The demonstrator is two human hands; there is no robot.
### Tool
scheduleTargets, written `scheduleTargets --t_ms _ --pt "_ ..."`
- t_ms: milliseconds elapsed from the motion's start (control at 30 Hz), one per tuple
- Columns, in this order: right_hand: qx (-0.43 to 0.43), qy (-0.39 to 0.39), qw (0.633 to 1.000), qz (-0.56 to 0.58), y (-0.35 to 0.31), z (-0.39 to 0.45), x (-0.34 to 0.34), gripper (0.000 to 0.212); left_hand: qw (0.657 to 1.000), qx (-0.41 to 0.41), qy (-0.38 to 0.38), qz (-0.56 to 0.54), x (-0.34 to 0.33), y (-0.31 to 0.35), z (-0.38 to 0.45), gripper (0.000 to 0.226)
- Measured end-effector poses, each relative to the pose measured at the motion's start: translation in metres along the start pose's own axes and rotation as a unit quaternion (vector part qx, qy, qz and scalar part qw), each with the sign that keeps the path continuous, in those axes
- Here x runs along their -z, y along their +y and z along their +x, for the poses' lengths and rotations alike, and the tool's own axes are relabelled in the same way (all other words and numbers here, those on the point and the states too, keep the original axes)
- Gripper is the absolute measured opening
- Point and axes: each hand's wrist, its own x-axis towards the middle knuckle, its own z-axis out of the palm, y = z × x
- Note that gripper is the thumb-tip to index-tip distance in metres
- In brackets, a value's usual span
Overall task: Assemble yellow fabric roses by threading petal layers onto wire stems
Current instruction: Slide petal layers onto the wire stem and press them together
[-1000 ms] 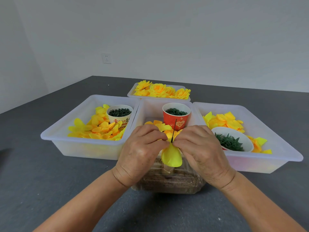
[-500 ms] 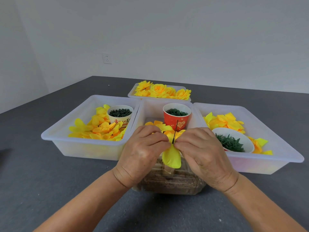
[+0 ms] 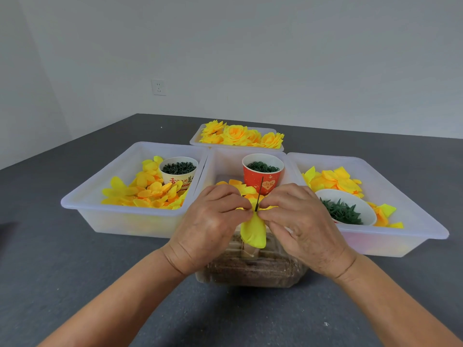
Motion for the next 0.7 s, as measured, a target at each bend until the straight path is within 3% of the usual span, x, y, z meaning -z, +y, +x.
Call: scheduleTargets --t_ms 200,333,467,700 --pt "-0.063 -0.024 0.995 0.078 -0.002 0.001 0.003 0.017 0.975 0.127 -0.042 -0.178 0.011 0.003 0.006 0.030" --pt "-0.078 -0.012 0.992 0.100 -0.001 0.002 0.001 0.013 0.950 0.228 -0.022 -0.211 0.002 0.007 0.017 0.017" --pt "-0.100 -0.003 0.987 0.126 0.002 0.001 -0.003 0.011 0.900 0.328 -0.024 -0.285 -0.007 0.007 0.023 0.004" --pt "-0.190 0.038 0.958 0.213 0.006 -0.002 -0.007 0.014 0.874 0.345 -0.038 -0.339 -0.010 0.001 0.020 0.007"
